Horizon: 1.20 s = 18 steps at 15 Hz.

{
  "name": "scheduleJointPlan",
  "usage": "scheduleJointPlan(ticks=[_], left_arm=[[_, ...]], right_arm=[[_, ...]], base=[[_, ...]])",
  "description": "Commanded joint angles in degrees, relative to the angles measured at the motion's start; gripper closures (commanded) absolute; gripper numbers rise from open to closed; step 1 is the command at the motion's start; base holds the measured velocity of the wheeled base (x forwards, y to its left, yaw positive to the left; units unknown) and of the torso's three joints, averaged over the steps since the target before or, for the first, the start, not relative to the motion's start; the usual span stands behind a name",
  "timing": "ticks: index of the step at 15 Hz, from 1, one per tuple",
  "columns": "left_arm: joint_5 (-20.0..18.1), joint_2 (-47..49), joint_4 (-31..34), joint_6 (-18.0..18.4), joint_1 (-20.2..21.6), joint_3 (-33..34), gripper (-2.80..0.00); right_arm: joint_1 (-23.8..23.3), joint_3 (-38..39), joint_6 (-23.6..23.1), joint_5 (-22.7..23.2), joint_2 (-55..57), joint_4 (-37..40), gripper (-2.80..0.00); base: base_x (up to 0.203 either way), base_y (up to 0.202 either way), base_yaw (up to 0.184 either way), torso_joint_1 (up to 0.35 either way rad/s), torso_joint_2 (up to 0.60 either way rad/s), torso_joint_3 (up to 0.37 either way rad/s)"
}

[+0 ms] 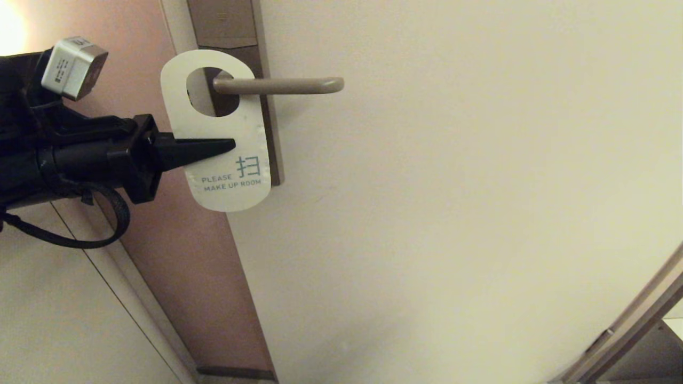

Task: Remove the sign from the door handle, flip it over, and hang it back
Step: Take down the sign

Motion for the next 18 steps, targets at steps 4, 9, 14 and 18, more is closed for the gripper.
scheduleJointPlan(ticks=[4, 9, 14, 18], left_arm=[[6.67, -2.44, -0.11, 0.05, -0.9, 0.86, 0.0], [16.17, -6.64, 0.34, 0.05, -6.81, 4.95, 0.0], [22.69, -9.39, 0.37, 0.05, -9.99, 7.28, 0.0], [29.29, -9.16, 0.39, 0.14, -10.99, 7.26, 0.0]], right_arm=[[0.02, 0.0, 0.0, 0.02, 0.05, -0.01, 0.0], [0.02, 0.0, 0.0, 0.02, 0.05, -0.01, 0.0], [0.02, 0.0, 0.0, 0.02, 0.05, -0.01, 0.0], [0.02, 0.0, 0.0, 0.02, 0.05, -0.01, 0.0]], base=[[0.0, 0.0, 0.0, 0.0, 0.0, 0.0], [0.0, 0.0, 0.0, 0.0, 0.0, 0.0], [0.0, 0.0, 0.0, 0.0, 0.0, 0.0], [0.0, 0.0, 0.0, 0.0, 0.0, 0.0]])
